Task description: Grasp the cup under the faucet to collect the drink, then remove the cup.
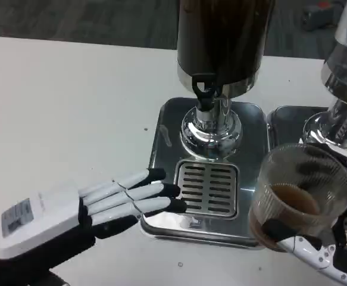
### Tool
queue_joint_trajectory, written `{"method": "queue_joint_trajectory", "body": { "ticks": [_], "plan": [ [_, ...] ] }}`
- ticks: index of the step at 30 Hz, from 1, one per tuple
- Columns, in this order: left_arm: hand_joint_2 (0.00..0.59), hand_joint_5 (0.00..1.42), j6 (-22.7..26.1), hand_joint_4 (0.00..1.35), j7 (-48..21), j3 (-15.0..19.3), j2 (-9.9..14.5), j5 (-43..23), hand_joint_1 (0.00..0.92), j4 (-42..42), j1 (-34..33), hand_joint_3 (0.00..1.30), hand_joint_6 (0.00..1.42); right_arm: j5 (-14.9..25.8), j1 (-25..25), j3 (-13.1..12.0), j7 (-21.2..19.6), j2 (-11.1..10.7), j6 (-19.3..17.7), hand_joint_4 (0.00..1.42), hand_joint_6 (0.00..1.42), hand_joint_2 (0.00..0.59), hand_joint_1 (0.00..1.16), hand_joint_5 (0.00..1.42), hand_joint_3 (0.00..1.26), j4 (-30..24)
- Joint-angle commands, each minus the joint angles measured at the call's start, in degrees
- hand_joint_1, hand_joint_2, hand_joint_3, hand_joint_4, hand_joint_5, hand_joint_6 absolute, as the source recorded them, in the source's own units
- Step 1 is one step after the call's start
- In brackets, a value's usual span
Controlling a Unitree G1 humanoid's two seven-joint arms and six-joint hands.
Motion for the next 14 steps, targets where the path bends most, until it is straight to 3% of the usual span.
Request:
{"method": "queue_joint_trajectory", "body": {
  "ticks": [1, 14],
  "plan": [
    [0.078, 0.00, -1.49, 0.00, 1.85, 0.98, 0.90, 1.99, 0.000, -0.37, 0.03, 0.14, 0.09, 1.46, -0.69, 0.04, -0.27, 0.44, -2.20, 0.88, 1.42, 0.130, 0.95, 1.08, 0.72, -1.14],
    [0.071, 0.00, -1.30, 0.00, 4.34, 0.81, 1.29, 4.44, 0.000, -0.14, 0.41, 0.14, 0.10, 1.66, -0.85, -0.11, -0.02, 0.20, -2.15, 0.88, 1.42, 0.130, 0.95, 1.08, 0.73, -1.39]
  ]
}}
